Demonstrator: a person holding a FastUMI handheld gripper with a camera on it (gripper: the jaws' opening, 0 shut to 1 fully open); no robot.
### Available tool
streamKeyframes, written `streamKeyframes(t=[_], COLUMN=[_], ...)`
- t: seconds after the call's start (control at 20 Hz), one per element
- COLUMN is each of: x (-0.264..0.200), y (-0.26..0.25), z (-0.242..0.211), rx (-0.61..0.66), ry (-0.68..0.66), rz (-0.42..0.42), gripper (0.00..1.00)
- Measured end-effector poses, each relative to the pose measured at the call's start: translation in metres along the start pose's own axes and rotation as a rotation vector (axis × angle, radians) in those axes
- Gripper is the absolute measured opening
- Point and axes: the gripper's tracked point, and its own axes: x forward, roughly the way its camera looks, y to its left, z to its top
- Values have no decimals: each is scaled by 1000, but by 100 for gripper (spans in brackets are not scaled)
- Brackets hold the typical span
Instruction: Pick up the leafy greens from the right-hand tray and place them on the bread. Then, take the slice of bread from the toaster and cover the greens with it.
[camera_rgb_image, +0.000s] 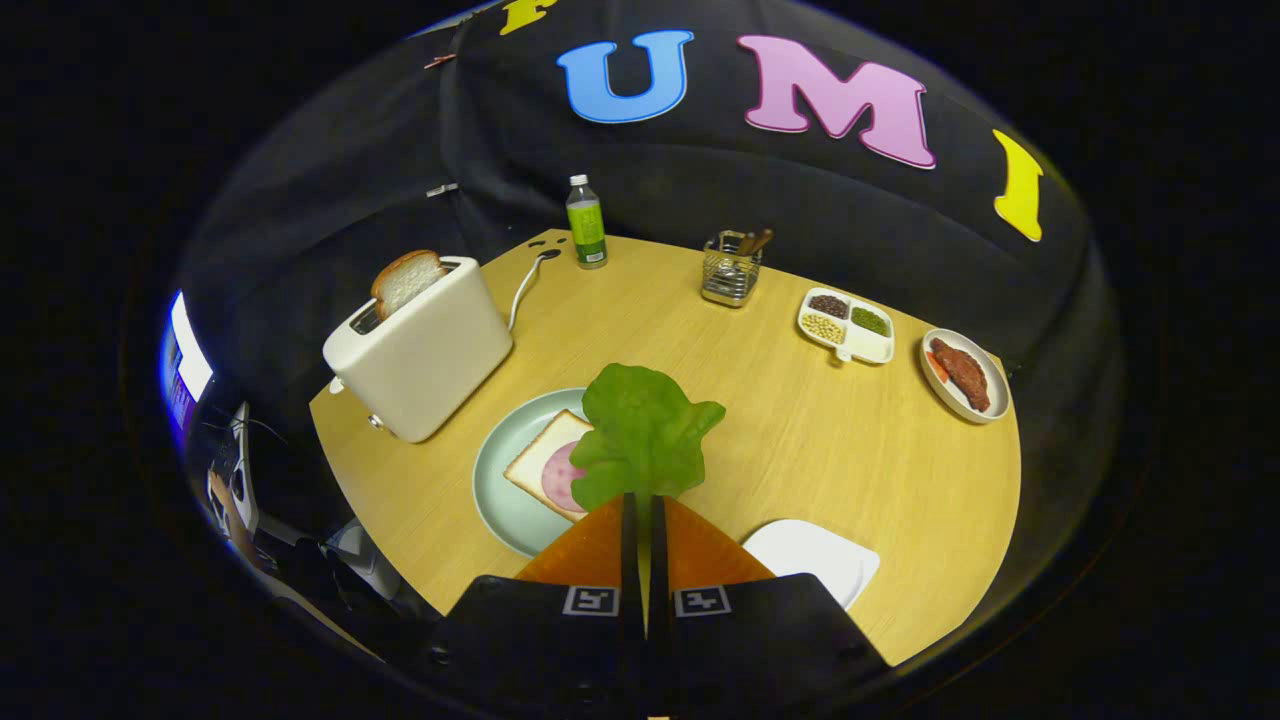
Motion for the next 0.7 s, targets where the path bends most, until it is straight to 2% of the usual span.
streamKeyframes(t=[0.3,0.6,0.7], x=[37,52,58], y=[40,42,37], z=[6,9,7], rx=[-18,0,19], ry=[43,64,78], rz=[49,37,20], gripper=[6,6,10])
